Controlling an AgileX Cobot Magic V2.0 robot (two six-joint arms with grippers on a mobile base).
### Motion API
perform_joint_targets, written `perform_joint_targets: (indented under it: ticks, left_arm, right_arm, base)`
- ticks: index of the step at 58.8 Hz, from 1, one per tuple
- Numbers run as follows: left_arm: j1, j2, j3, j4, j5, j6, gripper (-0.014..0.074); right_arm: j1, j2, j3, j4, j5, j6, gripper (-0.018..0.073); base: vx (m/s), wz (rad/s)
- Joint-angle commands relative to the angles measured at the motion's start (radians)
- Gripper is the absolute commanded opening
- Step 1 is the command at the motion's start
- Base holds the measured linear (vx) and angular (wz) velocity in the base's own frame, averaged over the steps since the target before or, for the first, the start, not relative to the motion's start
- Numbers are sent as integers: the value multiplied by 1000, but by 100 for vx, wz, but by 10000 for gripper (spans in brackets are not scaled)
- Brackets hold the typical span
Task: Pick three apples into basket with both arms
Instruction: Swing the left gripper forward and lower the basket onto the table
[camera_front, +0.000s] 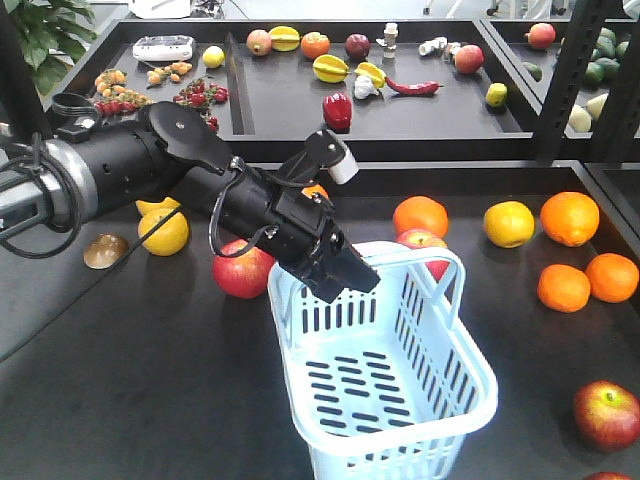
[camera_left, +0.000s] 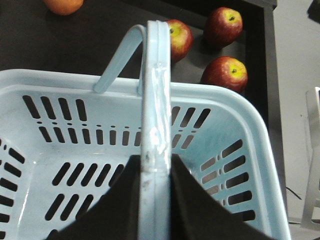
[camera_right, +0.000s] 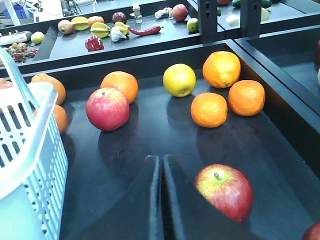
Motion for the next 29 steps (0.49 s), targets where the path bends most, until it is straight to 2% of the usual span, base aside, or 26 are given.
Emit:
perform_joint_targets:
  ticks: [1, 20, 29]
  left_arm:
    - [-5, -54, -40, -75, -32, 5, 7]
    - [-5, -54, -40, -76, -75, 5, 33]
    - [-5, -54, -40, -76, -100, 5, 74]
  right_arm:
    - [-3, -2, 9, -17, -73, -3, -5]
    - [-3, -2, 9, -17, -73, -3, -5]
    - [-3, -2, 9, -17, -73, -3, -5]
  base:
    - [0, 0]
    - [0, 0]
    - [0, 0]
